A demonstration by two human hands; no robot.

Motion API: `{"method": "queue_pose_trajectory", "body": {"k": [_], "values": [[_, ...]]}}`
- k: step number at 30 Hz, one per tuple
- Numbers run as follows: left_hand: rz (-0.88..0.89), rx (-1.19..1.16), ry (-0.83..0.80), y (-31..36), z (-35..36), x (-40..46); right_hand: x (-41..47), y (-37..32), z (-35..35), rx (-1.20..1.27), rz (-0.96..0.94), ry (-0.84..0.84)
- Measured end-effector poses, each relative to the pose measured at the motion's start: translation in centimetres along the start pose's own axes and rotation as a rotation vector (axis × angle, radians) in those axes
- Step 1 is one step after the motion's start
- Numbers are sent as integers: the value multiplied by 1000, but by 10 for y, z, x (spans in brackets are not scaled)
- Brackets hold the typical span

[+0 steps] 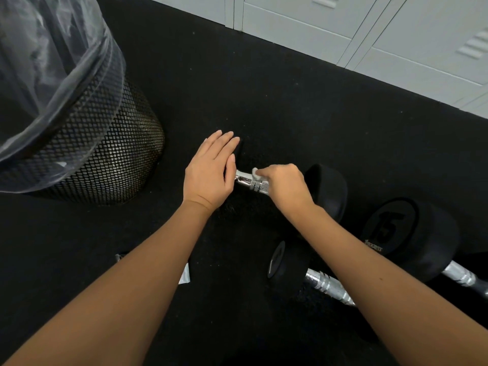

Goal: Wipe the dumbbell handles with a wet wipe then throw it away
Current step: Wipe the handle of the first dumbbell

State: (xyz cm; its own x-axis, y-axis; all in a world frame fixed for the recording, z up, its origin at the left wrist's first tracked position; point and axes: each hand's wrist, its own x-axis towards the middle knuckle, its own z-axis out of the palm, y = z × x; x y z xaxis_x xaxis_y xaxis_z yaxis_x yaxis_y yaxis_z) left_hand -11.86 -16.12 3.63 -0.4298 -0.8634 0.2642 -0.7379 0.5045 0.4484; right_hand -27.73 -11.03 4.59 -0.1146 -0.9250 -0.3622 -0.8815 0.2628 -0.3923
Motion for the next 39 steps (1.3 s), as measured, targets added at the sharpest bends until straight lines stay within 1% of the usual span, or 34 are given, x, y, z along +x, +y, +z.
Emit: {"method": "queue_pose_trajectory", "body": {"k": [2, 4, 7, 9, 10, 11, 14, 15, 17, 20, 22, 24, 25, 27, 28, 30, 35, 37, 39], "values": [[0, 2, -4, 0, 0, 0, -11, 1, 2, 55, -40, 40], [3, 11, -8, 0, 0, 0, -16, 2, -5, -31, -87, 18], [5, 15, -12, 0, 0, 0, -3, -14, -14, -184, 2, -57], [4, 13, -16, 0, -1, 0, 0, -30, -13, -213, 11, -98], [3, 13, -20, 1, -1, 0, -4, -34, -9, -200, -24, -131], [1, 13, -23, 1, -1, 0, -9, -35, -3, -197, -107, -129], [-2, 16, -25, 1, -2, 1, -35, -22, -1, -320, -332, -78], [0, 17, -23, 2, -2, 1, -39, -13, -2, -351, -362, -79], [3, 14, -18, 2, -2, 0, -39, -8, 1, -342, -320, -64], [1, 11, -15, 2, -2, 0, -34, -18, 7, -278, -199, -6], [4, 10, -18, 2, -2, 0, -35, -20, 8, -258, -197, 11], [5, 5, -15, 2, -2, 0, -37, -15, 7, -277, -242, -17], [5, 3, -10, 2, -1, 0, -37, -9, 5, -279, -230, -31], [7, 2, 1, 1, -1, 0, -35, -1, 1, -254, -110, -18], [8, 0, 5, 1, -1, 0, -32, 0, -2, -237, -51, 15], [12, -4, 8, 1, -1, 0, -23, -1, -4, -187, 12, 64], [8, -15, 10, 0, 0, 0, -20, 0, -10, -169, -51, 5], [7, -9, 15, 0, 0, 0, -22, 5, -17, -179, -28, 15], [11, -7, 17, 1, 0, 0, -15, 6, -25, -148, 42, 15]]}}
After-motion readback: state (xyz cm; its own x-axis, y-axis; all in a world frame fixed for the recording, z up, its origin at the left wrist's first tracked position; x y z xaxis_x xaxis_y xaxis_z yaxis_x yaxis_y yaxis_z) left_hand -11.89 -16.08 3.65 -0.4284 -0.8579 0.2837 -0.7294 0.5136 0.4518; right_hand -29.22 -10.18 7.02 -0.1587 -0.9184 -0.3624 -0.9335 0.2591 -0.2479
